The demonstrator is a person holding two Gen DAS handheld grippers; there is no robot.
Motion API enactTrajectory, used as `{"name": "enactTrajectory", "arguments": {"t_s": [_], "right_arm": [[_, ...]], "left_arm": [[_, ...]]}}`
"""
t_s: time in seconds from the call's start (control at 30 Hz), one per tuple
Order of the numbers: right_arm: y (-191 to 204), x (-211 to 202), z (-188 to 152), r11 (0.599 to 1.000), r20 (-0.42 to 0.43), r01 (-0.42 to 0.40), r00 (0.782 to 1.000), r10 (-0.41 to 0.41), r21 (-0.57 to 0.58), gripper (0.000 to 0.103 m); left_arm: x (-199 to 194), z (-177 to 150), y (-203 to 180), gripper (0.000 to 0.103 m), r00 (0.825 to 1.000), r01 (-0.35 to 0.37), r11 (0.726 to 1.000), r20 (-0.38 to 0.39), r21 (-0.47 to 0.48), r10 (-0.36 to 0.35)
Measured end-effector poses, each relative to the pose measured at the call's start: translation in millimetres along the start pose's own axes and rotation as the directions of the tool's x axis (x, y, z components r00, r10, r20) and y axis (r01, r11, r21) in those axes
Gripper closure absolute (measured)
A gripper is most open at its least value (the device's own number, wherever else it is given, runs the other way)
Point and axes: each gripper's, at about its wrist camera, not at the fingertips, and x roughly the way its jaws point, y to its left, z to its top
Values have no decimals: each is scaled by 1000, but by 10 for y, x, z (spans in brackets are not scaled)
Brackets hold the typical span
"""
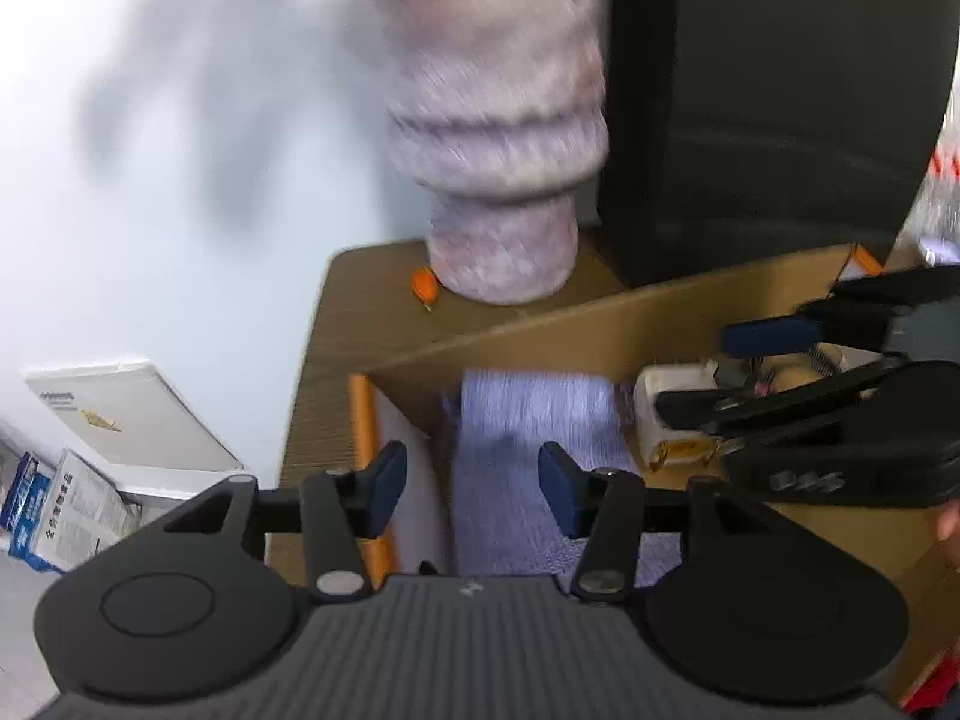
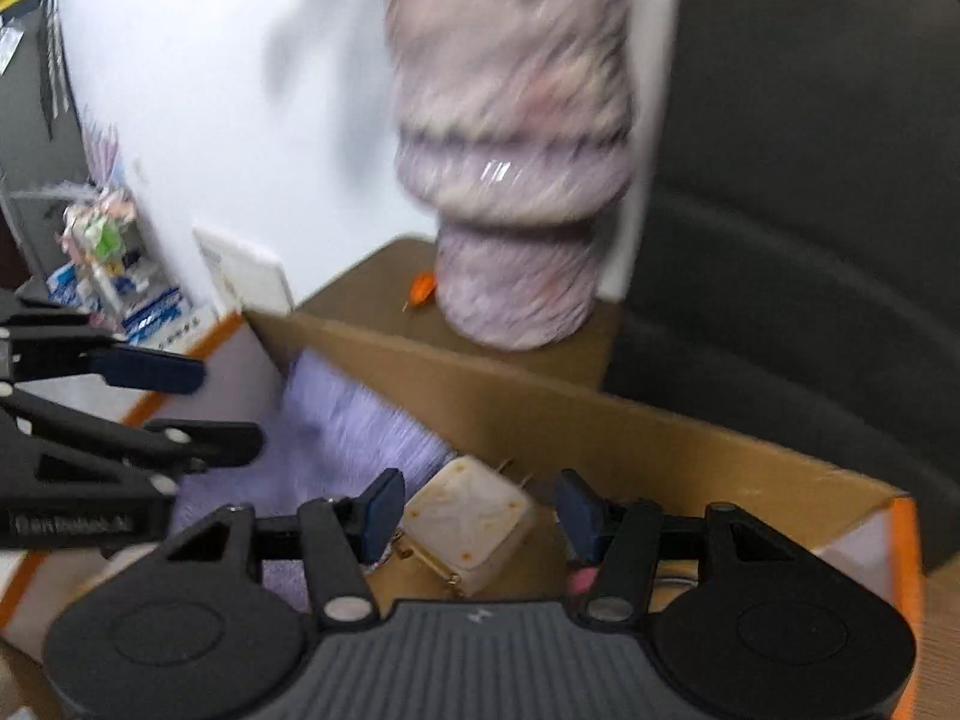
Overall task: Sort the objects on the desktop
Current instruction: 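Carry the lavender pouch with the left tool while the right tool carries the cube charger into box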
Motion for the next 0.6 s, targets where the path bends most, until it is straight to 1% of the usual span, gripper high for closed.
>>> {"name": "enactTrajectory", "arguments": {"t_s": [0.07,0.1,0.13,0.17,0.2,0.27,0.37,0.4,0.47,0.53,0.57,0.6], "right_arm": [[-41,-310,1,1000,35,17,999,-18,6,48],[-52,-481,-21,1000,54,26,998,-27,6,45],[-61,-653,-56,999,65,41,997,-41,6,38],[-72,-794,-90,998,72,59,996,-60,11,36],[-77,-959,-146,996,82,82,993,-83,17,34],[-89,-1257,-294,992,101,118,988,-121,33,34],[-96,-1659,-606,986,116,149,981,-157,71,29],[-84,-1775,-731,984,120,161,978,-169,81,26],[8,-1992,-1007,977,142,194,968,-206,94,25],[79,-2166,-1310,973,171,210,959,-224,98,20],[114,-2247,-1473,973,187,207,956,-224,106,19],[158,-2323,-1660,973,197,201,955,-220,114,19]], "left_arm": [[-166,12,32,44,1000,8,999,6,-43,-8],[-276,-10,24,43,1000,-3,999,23,-54,4],[-346,-9,8,39,999,-12,998,32,-58,14],[-445,-48,-16,35,999,-17,998,41,-68,20],[-522,-84,-35,33,999,-14,997,46,-77,17],[-706,-190,-99,25,998,6,996,57,-94,0],[-991,-396,-209,19,996,27,994,85,-105,-18],[-1052,-455,-249,18,996,31,993,92,-111,-21],[-1253,-628,-342,17,994,42,993,107,-115,-29],[-1443,-808,-434,13,989,53,992,146,-118,-35],[-1557,-927,-487,8,984,57,991,177,-124,-35],[-1658,-1057,-538,4,978,60,989,207,-132,-32]]}}
